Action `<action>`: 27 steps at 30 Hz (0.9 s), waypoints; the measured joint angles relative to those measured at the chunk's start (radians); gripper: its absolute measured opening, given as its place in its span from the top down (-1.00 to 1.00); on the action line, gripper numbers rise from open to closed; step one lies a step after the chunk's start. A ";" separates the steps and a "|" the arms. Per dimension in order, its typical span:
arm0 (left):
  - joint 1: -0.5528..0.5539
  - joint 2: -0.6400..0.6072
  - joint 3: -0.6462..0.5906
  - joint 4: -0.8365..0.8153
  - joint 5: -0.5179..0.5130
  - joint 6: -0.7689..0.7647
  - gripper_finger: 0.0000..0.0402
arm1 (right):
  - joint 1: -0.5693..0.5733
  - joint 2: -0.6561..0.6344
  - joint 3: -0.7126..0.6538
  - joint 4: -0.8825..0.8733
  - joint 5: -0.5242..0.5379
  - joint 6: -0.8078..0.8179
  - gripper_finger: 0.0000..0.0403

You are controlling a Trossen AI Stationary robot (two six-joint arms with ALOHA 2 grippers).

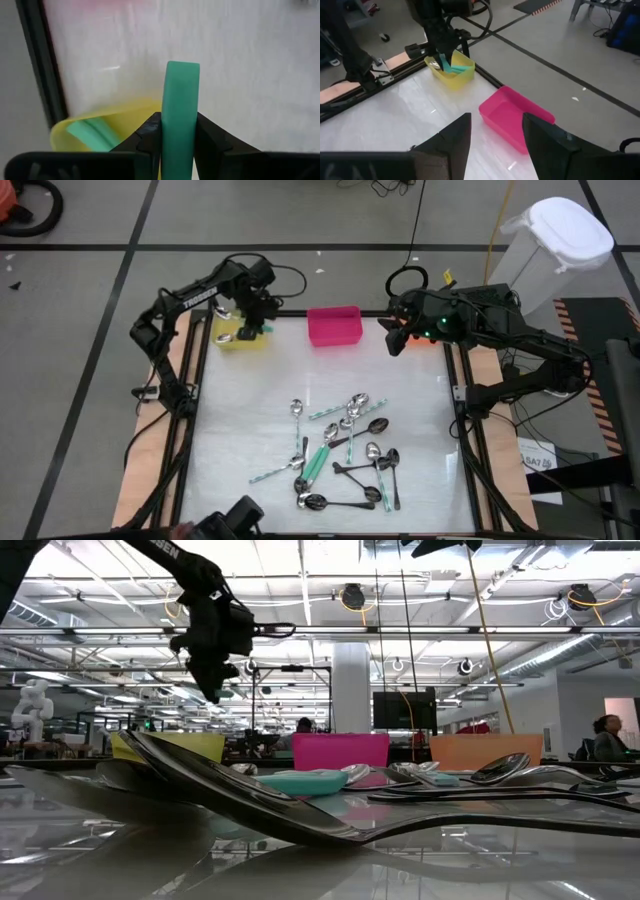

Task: Sort silverware by color (type)
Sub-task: Put the light green spoon into the yellow bin

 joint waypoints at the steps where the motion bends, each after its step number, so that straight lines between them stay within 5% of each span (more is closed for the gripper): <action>1: -0.009 0.000 0.000 0.002 -0.013 0.038 0.59 | 0.000 0.000 0.000 0.000 0.000 -0.006 0.15; 16: 0.126 0.013 -0.035 0.039 0.050 0.192 0.61 | 0.041 0.005 0.001 -0.061 -0.005 0.043 0.15; 27: 0.130 0.019 -0.209 0.157 -0.090 0.234 0.61 | 0.055 0.005 0.001 -0.061 -0.005 0.051 0.15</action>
